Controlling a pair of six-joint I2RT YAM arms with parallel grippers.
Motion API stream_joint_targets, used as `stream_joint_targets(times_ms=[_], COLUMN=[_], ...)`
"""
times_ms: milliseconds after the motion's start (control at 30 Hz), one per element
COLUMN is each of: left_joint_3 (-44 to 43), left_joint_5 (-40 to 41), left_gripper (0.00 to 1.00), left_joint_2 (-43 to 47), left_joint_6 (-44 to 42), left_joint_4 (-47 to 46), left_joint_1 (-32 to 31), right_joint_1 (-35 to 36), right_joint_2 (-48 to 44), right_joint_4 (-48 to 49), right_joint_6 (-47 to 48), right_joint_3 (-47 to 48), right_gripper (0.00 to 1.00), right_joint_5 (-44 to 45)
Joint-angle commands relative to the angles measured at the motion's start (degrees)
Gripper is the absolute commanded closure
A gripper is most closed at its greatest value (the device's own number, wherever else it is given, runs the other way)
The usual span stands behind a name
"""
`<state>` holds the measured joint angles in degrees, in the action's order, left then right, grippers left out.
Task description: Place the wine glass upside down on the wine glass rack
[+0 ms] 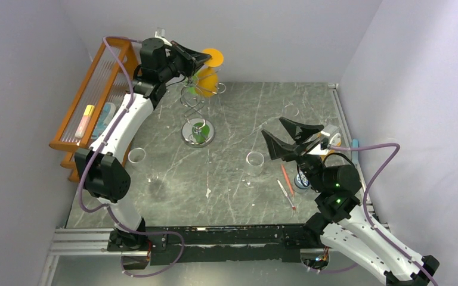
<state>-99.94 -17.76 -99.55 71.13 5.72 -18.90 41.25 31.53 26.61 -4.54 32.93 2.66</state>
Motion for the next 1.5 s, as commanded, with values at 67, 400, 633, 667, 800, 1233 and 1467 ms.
stream_joint_targets(times_ms=[67,400,633,667,800,1233,1467], left_joint_3=[-2.33,-5.52,-9.52,-9.56,-10.60,-11.88,-12.37], left_joint_5=[2.05,6.42,12.73,13.49,13.93,12.33,17.48], left_gripper=[0.95,0.95,0.95,0.95,0.95,0.95,0.91], left_joint_2=[-0.68,-3.38,-5.20,-5.26,-6.29,-8.35,-7.90], left_joint_6=[-2.15,-5.26,-6.86,-6.82,-6.55,-6.44,-8.86], left_joint_4=[-0.04,2.33,6.71,6.82,6.95,5.00,6.23], left_joint_1=[-1.96,-4.52,-6.04,-6.04,-6.15,-6.37,-6.41], right_joint_1=[0.07,0.10,0.09,0.06,0.05,0.06,0.07], right_joint_2=[-0.73,-1.18,-1.71,-1.73,-1.76,-1.69,-1.47], right_joint_4=[0.37,0.22,-0.16,-0.16,-0.07,-0.42,-0.23], right_joint_6=[-0.36,-0.31,-0.12,-0.12,-0.12,0.14,0.18], right_joint_3=[-0.98,-1.13,-1.19,-1.27,-1.29,-1.09,-0.96], right_gripper=[0.27,0.27,0.27,0.27,0.27,0.27,0.27], right_joint_5=[0.69,0.82,0.97,1.02,1.04,1.14,1.08])
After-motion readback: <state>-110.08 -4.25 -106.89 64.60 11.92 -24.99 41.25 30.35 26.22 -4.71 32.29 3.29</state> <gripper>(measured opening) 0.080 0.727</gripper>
